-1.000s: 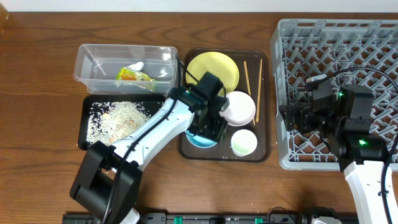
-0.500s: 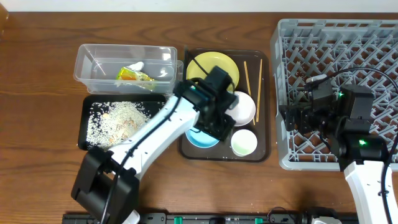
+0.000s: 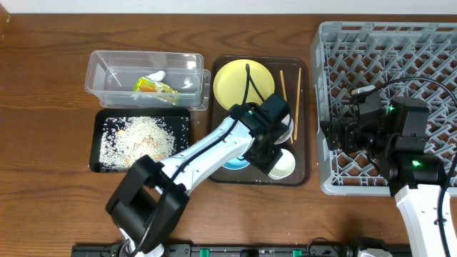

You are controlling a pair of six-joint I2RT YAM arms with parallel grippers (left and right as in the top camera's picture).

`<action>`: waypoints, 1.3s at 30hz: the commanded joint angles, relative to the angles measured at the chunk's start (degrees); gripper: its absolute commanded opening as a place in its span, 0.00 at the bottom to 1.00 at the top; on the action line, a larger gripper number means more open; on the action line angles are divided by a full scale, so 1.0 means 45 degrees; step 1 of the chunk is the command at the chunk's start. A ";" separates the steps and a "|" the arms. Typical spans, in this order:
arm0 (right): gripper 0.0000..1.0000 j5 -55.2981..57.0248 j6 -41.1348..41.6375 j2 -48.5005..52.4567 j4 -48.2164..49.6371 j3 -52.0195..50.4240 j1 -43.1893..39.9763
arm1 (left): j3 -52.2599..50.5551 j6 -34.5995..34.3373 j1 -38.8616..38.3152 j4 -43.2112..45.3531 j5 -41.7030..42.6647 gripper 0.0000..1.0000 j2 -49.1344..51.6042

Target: Sort waste into correct bins and load items into the dishwasher rack

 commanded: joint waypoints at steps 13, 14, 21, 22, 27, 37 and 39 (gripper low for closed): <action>0.99 -0.1807 0.0049 0.0010 0.0189 0.0233 0.0238 | 0.0641 -0.0719 0.0894 0.0243 0.1656 0.06 -0.0607; 0.99 -0.2739 0.0058 0.0039 0.0500 0.0233 0.0238 | 0.0826 -0.0724 0.1418 0.0243 0.2453 0.06 -0.0967; 0.99 -0.4099 0.3113 0.0476 0.2516 0.0233 0.0248 | 0.0991 -0.0767 0.4648 0.0792 0.7849 0.06 -0.2419; 0.98 -0.4284 0.3589 0.0593 0.2841 0.0233 0.0248 | 0.0991 -0.0763 0.5066 0.0787 0.8500 0.06 -0.2477; 0.92 -0.7941 0.4624 0.1501 0.5576 0.0233 0.0248 | 0.0845 -0.0743 0.6829 0.0835 1.1254 0.06 -0.2453; 0.98 -1.2818 0.7800 0.4260 1.3187 0.0233 0.0826 | 0.0758 -0.0607 0.7519 0.0976 1.4139 0.06 -0.2448; 0.98 -1.2818 0.8038 0.4575 1.3828 0.0233 0.1190 | 0.0758 -0.0617 0.7519 0.1025 1.4319 0.06 -0.2448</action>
